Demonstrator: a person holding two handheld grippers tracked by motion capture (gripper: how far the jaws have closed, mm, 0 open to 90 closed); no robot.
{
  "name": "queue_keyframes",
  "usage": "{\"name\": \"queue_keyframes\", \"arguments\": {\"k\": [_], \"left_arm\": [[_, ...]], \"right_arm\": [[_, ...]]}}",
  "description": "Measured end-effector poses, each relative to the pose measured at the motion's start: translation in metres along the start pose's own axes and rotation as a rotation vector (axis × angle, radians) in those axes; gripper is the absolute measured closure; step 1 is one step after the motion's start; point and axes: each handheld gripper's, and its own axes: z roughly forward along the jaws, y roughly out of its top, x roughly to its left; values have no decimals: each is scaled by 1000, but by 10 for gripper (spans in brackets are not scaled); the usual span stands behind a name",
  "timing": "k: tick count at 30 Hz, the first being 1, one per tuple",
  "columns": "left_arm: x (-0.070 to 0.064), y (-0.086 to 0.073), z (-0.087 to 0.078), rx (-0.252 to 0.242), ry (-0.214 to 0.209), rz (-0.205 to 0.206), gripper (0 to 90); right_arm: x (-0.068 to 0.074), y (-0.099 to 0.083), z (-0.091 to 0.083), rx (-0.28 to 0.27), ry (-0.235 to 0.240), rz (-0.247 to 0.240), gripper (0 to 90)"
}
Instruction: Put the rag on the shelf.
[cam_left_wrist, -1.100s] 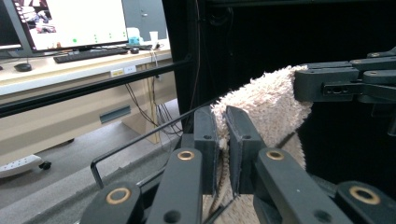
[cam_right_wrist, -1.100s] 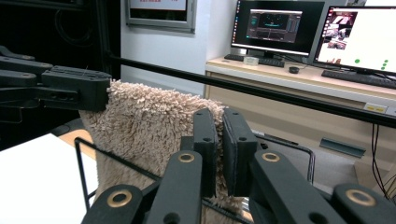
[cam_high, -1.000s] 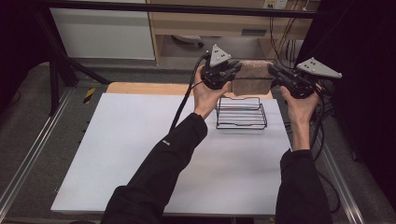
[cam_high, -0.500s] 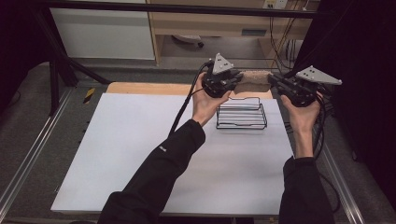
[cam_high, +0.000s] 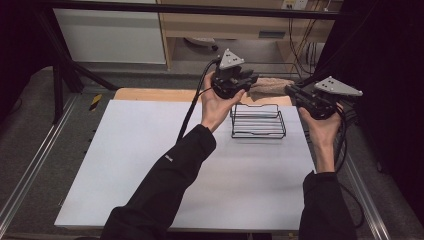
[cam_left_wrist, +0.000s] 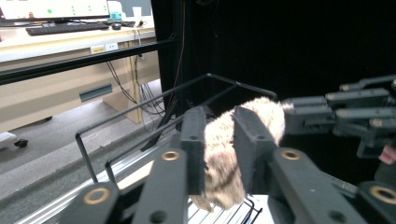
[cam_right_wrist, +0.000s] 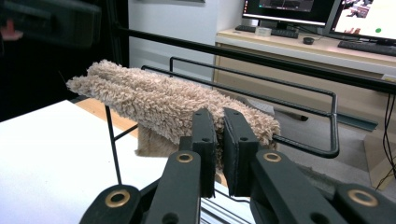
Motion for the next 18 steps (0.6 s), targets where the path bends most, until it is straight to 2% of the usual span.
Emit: {"name": "queue_keyframes", "arguments": {"k": [3,5,9,13,18], "left_arm": [[1,2,4,35,-9,-16,816],[1,-2,8,69,-37,-31,855],[-2,-14,15,123,-54,-15,893],[-3,-21,18,151,-58,-6,894],[-2,-23,19,155,-54,-4,895]], "right_arm": [[0,0,0,4,0,-3,842],[0,0,0,5,1,-2,841],[1,0,-1,12,2,-9,836],[1,-2,-1,17,8,-10,821],[2,-1,-3,18,19,-4,777]]}}
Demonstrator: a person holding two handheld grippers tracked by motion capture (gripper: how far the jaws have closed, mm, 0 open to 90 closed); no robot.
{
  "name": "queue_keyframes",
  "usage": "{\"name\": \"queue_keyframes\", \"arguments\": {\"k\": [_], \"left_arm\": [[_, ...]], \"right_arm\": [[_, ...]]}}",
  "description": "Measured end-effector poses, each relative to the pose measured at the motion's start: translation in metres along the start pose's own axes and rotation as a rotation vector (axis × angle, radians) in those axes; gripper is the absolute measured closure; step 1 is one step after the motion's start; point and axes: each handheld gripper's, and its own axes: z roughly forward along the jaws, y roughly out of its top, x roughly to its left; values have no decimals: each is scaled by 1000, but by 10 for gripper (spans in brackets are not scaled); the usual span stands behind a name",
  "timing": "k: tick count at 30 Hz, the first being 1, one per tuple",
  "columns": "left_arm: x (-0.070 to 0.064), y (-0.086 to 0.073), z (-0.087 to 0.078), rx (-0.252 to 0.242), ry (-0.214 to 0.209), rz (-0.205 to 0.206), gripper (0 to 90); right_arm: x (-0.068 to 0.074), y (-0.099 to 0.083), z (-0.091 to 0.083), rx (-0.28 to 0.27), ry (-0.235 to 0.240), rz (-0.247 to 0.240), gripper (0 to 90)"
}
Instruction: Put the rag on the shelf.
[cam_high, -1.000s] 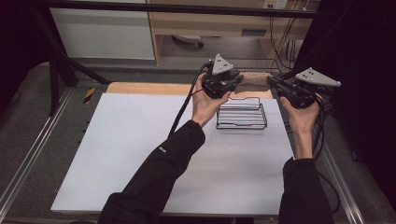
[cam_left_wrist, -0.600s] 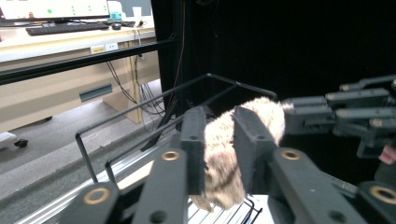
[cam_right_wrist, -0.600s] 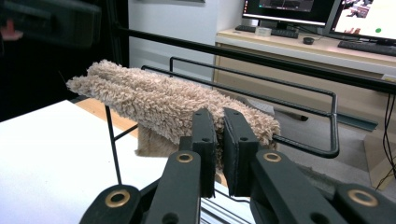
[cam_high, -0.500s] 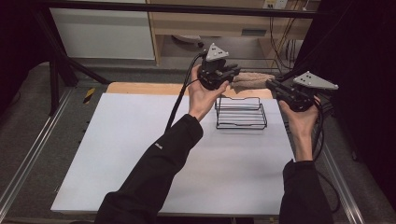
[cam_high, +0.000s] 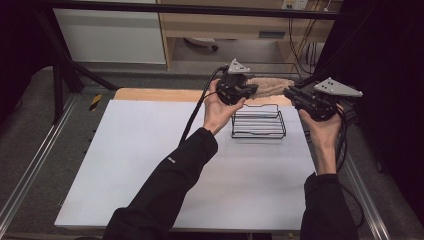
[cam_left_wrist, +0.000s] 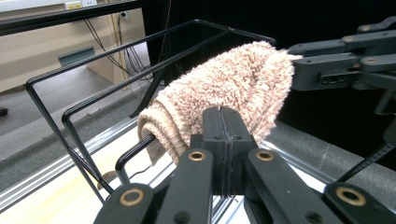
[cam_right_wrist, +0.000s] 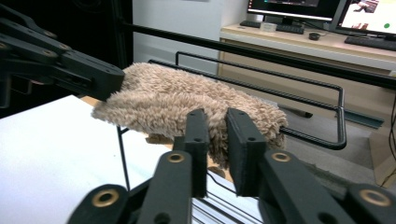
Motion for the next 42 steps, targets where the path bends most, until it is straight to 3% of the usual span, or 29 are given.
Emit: {"name": "queue_keyframes", "arguments": {"k": [6,11,16,21,29,35,42], "left_arm": [[0,-4,4,6,1,3,896],[1,-8,8,20,3,10,896],[1,-12,12,22,3,18,896],[1,-15,14,26,12,27,896],[2,-17,19,21,18,29,895],[3,-17,18,19,15,26,893],[1,-16,8,9,17,39,837]], "right_arm": [[4,8,-7,-16,14,-3,717],[6,12,-8,-22,27,12,739],[4,6,-4,51,26,59,893],[1,-11,4,104,15,93,900],[-4,-24,16,91,-53,100,900],[-3,-23,18,87,-53,97,894],[0,-20,7,64,-32,87,828]]}}
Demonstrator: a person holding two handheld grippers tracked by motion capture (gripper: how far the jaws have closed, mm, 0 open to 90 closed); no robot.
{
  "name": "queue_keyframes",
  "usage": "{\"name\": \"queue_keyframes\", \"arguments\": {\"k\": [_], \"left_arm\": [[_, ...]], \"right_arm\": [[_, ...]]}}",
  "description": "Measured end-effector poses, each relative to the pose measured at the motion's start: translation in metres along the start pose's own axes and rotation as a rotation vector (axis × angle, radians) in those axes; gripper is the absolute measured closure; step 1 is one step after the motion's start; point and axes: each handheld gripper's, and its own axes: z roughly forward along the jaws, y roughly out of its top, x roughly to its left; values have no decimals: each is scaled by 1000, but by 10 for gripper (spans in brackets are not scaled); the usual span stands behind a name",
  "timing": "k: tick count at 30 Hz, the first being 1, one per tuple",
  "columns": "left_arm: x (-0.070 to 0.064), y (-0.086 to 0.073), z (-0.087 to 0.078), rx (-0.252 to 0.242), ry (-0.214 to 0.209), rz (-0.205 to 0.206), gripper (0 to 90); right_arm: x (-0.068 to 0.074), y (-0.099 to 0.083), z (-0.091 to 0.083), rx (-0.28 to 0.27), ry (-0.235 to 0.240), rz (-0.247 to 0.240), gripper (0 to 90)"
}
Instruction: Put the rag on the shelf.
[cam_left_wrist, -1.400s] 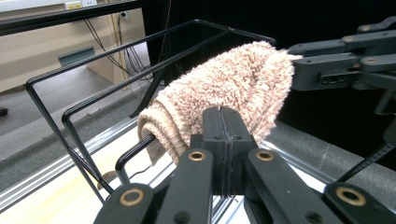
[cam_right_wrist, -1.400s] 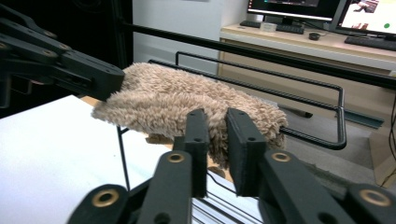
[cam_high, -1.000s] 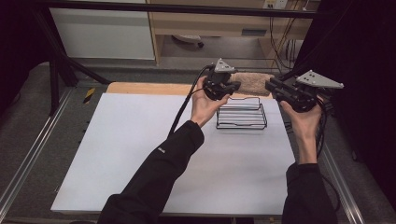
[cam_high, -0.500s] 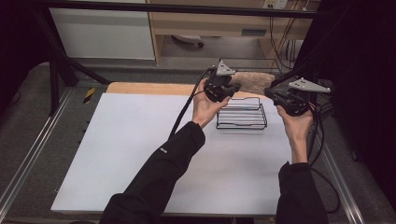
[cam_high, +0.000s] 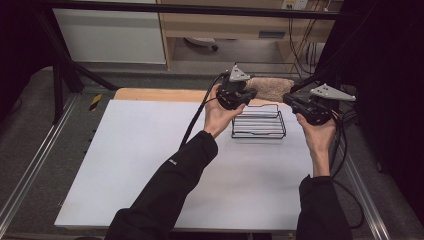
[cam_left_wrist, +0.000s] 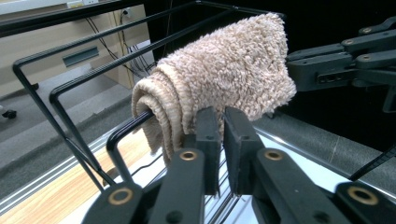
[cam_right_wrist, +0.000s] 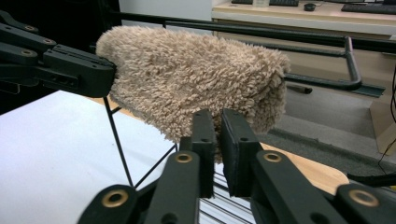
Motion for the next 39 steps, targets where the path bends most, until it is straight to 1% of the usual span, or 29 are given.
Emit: {"name": "queue_keyframes", "arguments": {"k": [7,12,16,18,20,24,26,29,32,34,39], "left_arm": [[-1,3,-11,-4,8,1,736],[1,3,-20,-4,18,-17,632],[5,-2,-29,2,25,-29,562],[6,-5,-33,7,20,-38,521],[7,-9,-38,11,23,-41,486],[10,-17,-48,19,24,-52,420],[12,-23,-54,19,28,-58,394],[15,-33,-62,38,24,-66,350],[18,-45,-71,61,24,-82,291],[21,-54,-77,65,27,-91,259],[28,-77,-96,85,41,-113,208]], "right_arm": [[3,8,-10,-14,17,7,708],[6,12,-13,-17,33,12,623],[8,14,-15,-17,33,28,526],[9,14,-17,-19,39,37,466],[10,14,-18,-19,34,42,407],[11,11,-20,-12,33,51,307],[12,9,-22,-12,34,57,273],[12,7,-23,-14,32,70,200],[14,4,-24,-2,44,84,152],[16,1,-23,12,55,87,130],[25,-5,-22,40,85,88,75]]}}
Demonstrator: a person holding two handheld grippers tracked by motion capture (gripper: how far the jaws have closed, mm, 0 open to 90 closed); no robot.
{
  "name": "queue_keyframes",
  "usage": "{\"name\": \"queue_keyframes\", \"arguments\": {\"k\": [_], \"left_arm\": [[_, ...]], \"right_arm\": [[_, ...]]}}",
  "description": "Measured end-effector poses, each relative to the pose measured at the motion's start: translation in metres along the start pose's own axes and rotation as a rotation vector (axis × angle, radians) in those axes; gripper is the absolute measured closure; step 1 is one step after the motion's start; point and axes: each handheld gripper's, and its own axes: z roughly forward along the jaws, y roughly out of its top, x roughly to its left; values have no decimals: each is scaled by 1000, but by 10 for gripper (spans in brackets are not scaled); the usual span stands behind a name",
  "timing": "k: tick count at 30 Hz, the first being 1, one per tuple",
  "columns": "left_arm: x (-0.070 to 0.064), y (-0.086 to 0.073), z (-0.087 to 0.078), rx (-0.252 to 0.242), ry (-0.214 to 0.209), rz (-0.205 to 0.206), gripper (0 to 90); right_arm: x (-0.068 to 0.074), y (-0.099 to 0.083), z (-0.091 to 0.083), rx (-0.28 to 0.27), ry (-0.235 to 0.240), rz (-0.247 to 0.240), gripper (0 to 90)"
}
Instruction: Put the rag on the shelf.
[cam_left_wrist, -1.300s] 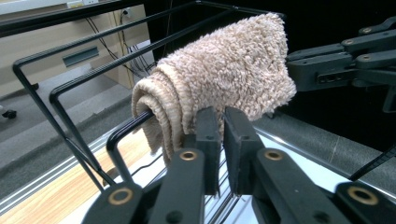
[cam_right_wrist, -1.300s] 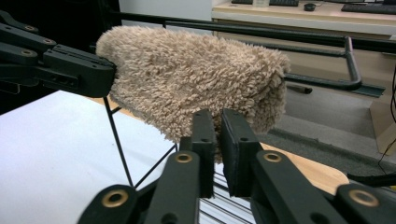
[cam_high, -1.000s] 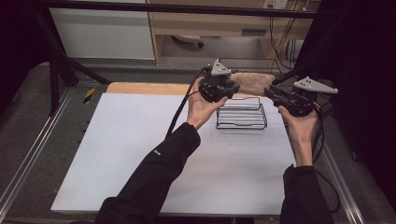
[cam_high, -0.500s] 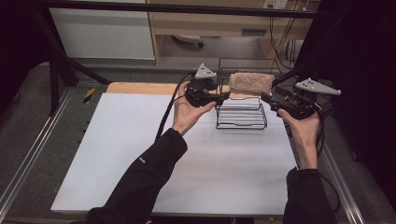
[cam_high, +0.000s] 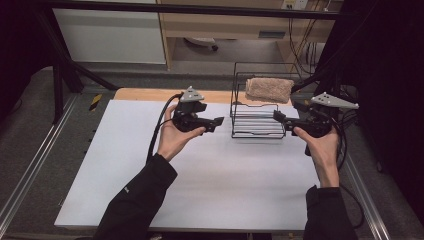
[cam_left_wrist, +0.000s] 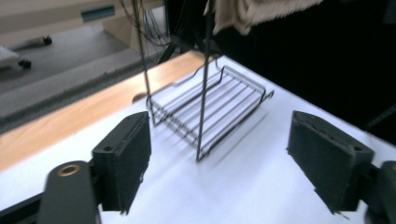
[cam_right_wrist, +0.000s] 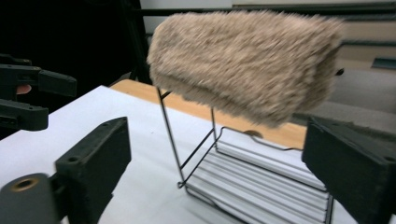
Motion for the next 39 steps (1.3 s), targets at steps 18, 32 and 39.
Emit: {"name": "queue_keyframes", "arguments": {"k": [18,32,39], "left_arm": [[35,-94,-70,39,108,-68,107],[58,-165,-114,84,140,-100,58],[68,-198,-130,91,167,-124,58]], "right_arm": [[30,-43,13,69,42,6,5],[28,-94,7,127,85,19,5],[25,-124,6,176,117,18,5]]}}
